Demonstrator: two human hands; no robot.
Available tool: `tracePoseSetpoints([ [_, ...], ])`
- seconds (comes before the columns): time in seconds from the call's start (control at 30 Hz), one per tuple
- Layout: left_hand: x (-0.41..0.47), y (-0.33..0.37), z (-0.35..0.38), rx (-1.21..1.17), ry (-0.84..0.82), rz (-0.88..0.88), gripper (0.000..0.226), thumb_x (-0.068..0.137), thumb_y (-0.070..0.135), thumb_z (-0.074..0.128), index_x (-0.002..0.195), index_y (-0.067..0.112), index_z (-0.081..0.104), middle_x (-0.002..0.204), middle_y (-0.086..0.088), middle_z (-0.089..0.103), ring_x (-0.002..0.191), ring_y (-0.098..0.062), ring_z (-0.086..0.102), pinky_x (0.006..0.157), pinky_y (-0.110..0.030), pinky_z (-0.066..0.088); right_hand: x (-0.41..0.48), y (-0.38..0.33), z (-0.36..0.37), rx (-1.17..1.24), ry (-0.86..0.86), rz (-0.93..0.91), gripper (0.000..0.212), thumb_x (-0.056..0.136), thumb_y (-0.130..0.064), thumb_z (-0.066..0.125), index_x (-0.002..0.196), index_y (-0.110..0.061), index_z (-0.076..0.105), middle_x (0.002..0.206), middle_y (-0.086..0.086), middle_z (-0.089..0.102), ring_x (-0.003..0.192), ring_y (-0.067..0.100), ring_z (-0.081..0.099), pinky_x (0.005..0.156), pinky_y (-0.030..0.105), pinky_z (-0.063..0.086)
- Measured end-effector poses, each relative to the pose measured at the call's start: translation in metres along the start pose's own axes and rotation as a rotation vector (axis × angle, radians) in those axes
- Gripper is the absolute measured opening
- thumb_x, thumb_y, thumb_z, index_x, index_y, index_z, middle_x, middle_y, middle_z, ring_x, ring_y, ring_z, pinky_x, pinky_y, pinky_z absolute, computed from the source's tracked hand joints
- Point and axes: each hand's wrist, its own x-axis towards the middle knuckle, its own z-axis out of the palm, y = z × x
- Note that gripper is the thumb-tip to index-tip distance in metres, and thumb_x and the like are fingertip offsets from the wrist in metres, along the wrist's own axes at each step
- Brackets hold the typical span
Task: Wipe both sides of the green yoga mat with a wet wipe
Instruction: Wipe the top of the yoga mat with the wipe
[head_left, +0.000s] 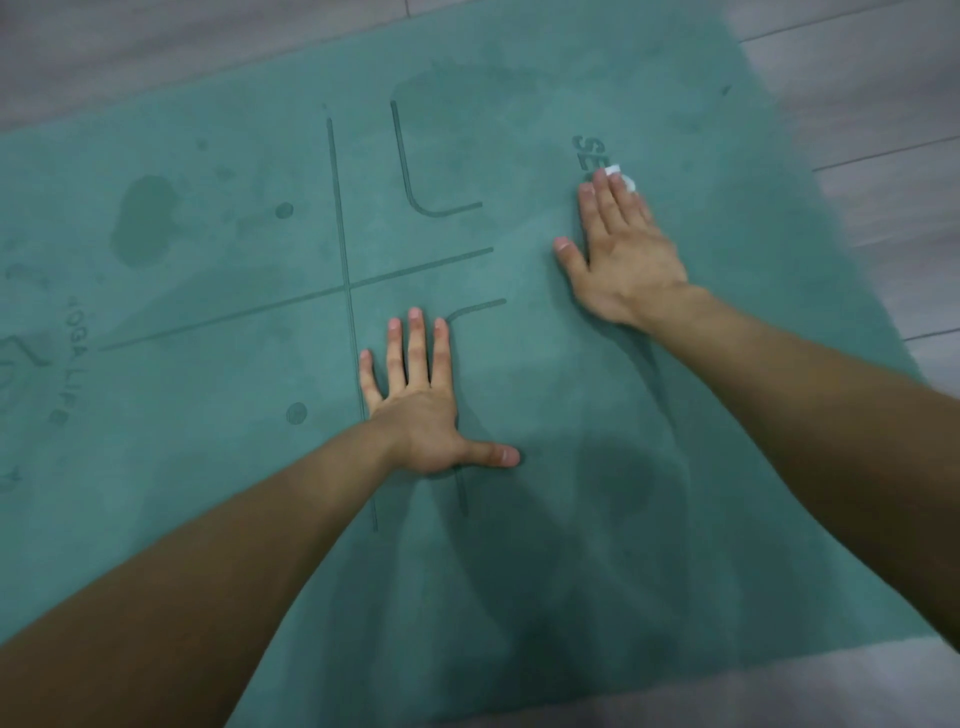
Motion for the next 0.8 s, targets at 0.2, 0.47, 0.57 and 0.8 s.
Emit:
tracePoseSetpoints([
  [0.2,-0.001,0.003,-0.003,0.020,-0.012,-0.020,0.177,0.034,0.112,0.053,0.145,0.023,-0.053,0.145,-0.003,-0.066,0.139,-0.026,-0.057,0.120,-0.065,-0.021,-0.026,-0.081,0.009,-0.004,-0.077,-0.526,0.070,0.111,-0.052,0.013,0.169,-0.013,0.006,0.176,0.005,-0.003,0.162,0.016,-0.008,0.132,0.037,-0.004],
  [0.47,0.000,0.003,-0.002,0.011,-0.019,-0.009,0.178,0.032,0.112,0.052,0.145,0.023,-0.052,0.146,-0.003,-0.065,0.140,-0.027,-0.056,0.120,-0.066,-0.021,-0.013,0.016,-0.002,-0.001,0.043,0.046,0.082,0.104,-0.055,0.006,0.167,-0.003,0.007,0.175,0.016,-0.001,0.163,0.026,-0.007,0.132,0.040,-0.005],
  [0.57,-0.002,0.003,-0.003,0.015,-0.028,-0.019,0.178,0.032,0.112,0.053,0.145,0.023,-0.053,0.144,-0.002,-0.066,0.139,-0.026,-0.057,0.121,-0.065,-0.021,-0.049,-0.047,0.018,0.001,-0.004,-0.397,0.076,0.108,-0.053,0.010,0.168,-0.007,0.007,0.175,0.012,0.000,0.162,0.021,-0.009,0.132,0.039,-0.002],
  [0.8,-0.001,0.003,-0.005,0.022,-0.039,-0.026,0.178,0.028,0.113,0.049,0.143,0.025,-0.055,0.144,-0.002,-0.066,0.139,-0.027,-0.057,0.121,-0.065,-0.020,-0.023,0.064,-0.014,-0.021,0.024,0.027,0.081,0.103,-0.058,0.003,0.168,-0.010,0.006,0.176,0.011,0.000,0.163,0.022,-0.005,0.132,0.037,-0.004],
])
